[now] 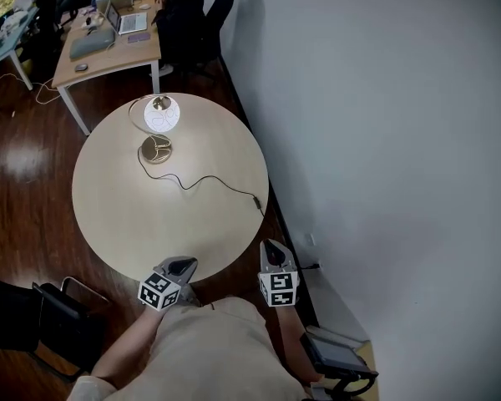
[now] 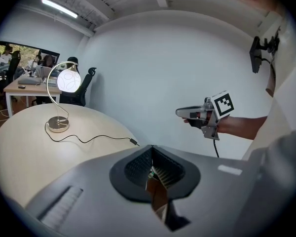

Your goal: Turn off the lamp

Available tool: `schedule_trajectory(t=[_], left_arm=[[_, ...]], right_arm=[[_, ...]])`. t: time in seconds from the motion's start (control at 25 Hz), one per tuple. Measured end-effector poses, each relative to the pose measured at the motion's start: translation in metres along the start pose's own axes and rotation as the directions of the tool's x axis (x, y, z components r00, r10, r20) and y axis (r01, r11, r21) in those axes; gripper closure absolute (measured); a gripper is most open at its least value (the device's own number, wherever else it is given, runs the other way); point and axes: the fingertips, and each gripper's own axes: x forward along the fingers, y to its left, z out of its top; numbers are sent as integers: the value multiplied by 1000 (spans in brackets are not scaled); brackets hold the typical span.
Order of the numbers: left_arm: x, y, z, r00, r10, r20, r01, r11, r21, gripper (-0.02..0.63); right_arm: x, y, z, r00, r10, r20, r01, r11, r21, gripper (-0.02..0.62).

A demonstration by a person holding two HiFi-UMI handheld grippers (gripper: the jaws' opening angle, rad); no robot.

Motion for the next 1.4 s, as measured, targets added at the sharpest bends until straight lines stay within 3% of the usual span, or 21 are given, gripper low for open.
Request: schedule_trajectory(t=[0.16, 0.28, 0.56, 0.84, 1.08, 1.4], left_arm=[[6, -10, -14, 998, -60, -15, 60, 998, 9, 601], [8, -3, -22, 998, -66, -9, 66, 997, -43, 601], [2, 6, -19, 999, -38, 21, 40, 995, -93, 601], [-9, 30, -10, 998, 57, 19, -55, 991, -125, 601], [21, 28, 12, 995, 95, -8, -95, 984, -148, 601], [91, 12, 47, 997, 47, -64, -53, 994, -92, 601]], right_arm=[[-11, 3, -5, 999, -35, -4, 35, 999, -5, 569], [-10, 6, -15, 999, -33, -33, 33, 999, 19, 569], [5, 0, -22, 998, -21, -65, 24, 999, 46, 569], [43, -22, -23, 997, 18, -77, -15, 999, 38, 565], [81, -60, -34, 992, 70, -101, -66, 997, 47, 538], [155, -101, -65, 968, 137, -210, -134, 991, 31, 506]])
